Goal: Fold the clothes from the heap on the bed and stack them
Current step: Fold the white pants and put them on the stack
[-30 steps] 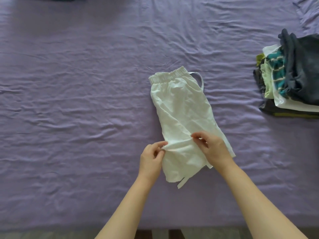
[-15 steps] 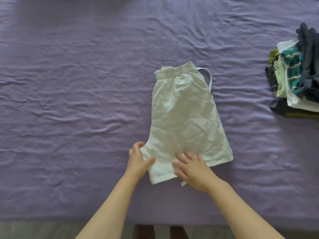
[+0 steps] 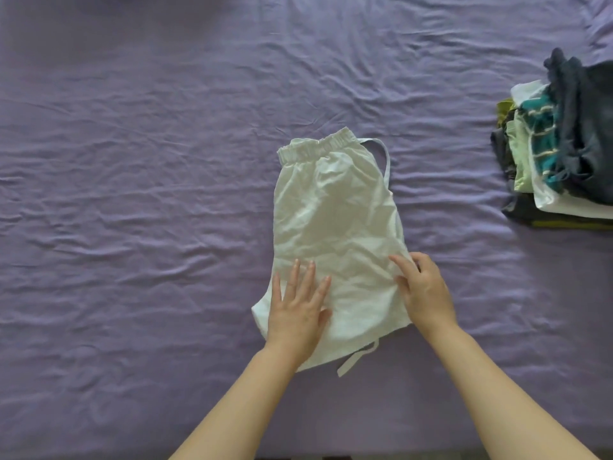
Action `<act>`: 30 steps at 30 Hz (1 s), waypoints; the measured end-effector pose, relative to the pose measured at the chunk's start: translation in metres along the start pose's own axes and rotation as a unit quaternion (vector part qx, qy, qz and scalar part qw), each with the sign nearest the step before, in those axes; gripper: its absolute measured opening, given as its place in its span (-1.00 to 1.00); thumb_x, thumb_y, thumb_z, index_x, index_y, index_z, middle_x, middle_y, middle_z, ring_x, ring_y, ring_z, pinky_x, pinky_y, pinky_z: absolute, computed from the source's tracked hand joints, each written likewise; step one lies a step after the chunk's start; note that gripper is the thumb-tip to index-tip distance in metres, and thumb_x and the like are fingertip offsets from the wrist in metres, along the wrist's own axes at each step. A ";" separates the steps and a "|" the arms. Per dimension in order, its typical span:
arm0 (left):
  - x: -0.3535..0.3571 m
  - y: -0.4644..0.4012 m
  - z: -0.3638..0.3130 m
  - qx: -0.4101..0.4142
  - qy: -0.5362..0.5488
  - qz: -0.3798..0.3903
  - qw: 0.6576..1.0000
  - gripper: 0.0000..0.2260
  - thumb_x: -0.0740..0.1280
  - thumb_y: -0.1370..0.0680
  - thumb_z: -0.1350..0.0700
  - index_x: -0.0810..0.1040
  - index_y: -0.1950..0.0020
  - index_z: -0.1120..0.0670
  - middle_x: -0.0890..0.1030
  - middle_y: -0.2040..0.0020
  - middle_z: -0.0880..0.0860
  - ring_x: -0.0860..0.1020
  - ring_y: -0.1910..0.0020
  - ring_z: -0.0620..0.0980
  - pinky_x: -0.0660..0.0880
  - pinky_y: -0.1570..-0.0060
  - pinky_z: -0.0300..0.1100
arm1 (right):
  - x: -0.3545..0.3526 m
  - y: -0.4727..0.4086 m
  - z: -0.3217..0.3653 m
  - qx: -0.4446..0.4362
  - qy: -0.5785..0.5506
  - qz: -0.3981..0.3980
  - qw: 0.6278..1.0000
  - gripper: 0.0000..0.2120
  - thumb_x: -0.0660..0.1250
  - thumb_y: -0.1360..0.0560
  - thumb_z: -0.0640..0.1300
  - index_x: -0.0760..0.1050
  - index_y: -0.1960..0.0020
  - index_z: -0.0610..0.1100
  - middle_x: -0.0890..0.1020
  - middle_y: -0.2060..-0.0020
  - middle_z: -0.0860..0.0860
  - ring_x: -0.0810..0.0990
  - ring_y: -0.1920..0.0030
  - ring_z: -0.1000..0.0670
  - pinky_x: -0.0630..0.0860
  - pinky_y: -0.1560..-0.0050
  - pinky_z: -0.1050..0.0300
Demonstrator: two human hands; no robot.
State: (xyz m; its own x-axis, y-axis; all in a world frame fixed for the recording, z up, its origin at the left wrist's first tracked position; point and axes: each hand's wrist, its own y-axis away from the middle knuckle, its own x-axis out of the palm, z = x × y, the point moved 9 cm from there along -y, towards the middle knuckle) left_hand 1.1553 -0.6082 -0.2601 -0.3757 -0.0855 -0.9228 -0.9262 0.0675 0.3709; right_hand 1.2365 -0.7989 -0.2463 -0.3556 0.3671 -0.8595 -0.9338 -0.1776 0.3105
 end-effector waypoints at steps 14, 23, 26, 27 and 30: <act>-0.040 -0.130 0.027 0.010 -0.006 -0.034 0.999 -0.42 -0.02 -0.63 -0.17 -0.29 -0.52 -0.11 -0.26 -0.57 0.01 -0.52 -0.38 0.01 -0.47 -0.36 0.09 | 0.041 -0.083 0.079 -0.115 0.126 0.051 0.984 -0.41 0.04 -0.60 0.15 -0.22 -0.49 0.21 -0.24 -0.52 0.00 -0.27 -0.52 -0.12 -0.23 -0.45 -0.18; -0.054 -0.187 0.076 0.006 0.013 -0.013 1.000 -0.46 0.13 -0.57 -0.22 0.15 -0.53 -0.13 0.15 -0.55 -0.02 0.09 -0.52 0.07 -0.13 -0.43 0.18 | 0.043 -0.143 0.063 -0.021 0.143 0.155 0.977 -0.40 0.12 -0.55 0.20 -0.05 -0.51 0.22 -0.13 -0.54 -0.12 -0.17 -0.52 -0.16 -0.12 -0.46 -0.16; -0.109 -0.177 0.081 -0.003 0.091 -0.239 0.967 -0.73 0.44 -0.43 0.06 0.61 -0.11 0.05 0.56 -0.14 0.10 0.48 -0.17 0.21 0.32 -0.14 0.06 | 0.004 -0.148 0.097 -0.103 0.120 -0.038 0.987 -0.53 0.33 -0.48 -0.02 0.38 -0.38 0.02 0.21 -0.47 -0.21 0.15 -0.48 -0.24 0.25 -0.38 -0.22; -0.115 -0.180 0.090 -0.041 0.120 -0.252 0.959 -0.72 0.45 -0.42 0.10 0.60 -0.13 0.06 0.54 -0.14 0.11 0.46 -0.16 0.22 0.36 -0.10 0.05 | -0.002 -0.150 0.105 -0.126 0.109 -0.074 0.983 -0.53 0.34 -0.48 -0.04 0.39 -0.38 0.01 0.21 -0.48 -0.20 0.16 -0.48 -0.24 0.26 -0.38 -0.22; -0.103 -0.202 0.118 -0.175 0.296 -0.168 0.924 -0.43 0.41 -0.49 0.04 0.30 -0.46 0.08 0.34 -0.37 0.16 0.33 -0.33 0.15 0.29 -0.26 -0.04 | 0.029 -0.165 0.101 -0.126 0.159 0.060 0.977 -0.45 0.11 -0.58 0.14 0.00 -0.52 0.19 -0.15 -0.55 -0.03 -0.11 -0.53 -0.14 0.01 -0.44 -0.17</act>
State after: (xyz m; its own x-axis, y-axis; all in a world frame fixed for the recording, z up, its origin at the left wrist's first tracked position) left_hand 1.3841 -0.4958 -0.2526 0.0803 -0.5794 -0.8111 -0.9082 -0.3778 0.1799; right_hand 1.3763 -0.6665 -0.2808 -0.3949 0.0351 -0.9181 -0.8329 -0.4354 0.3417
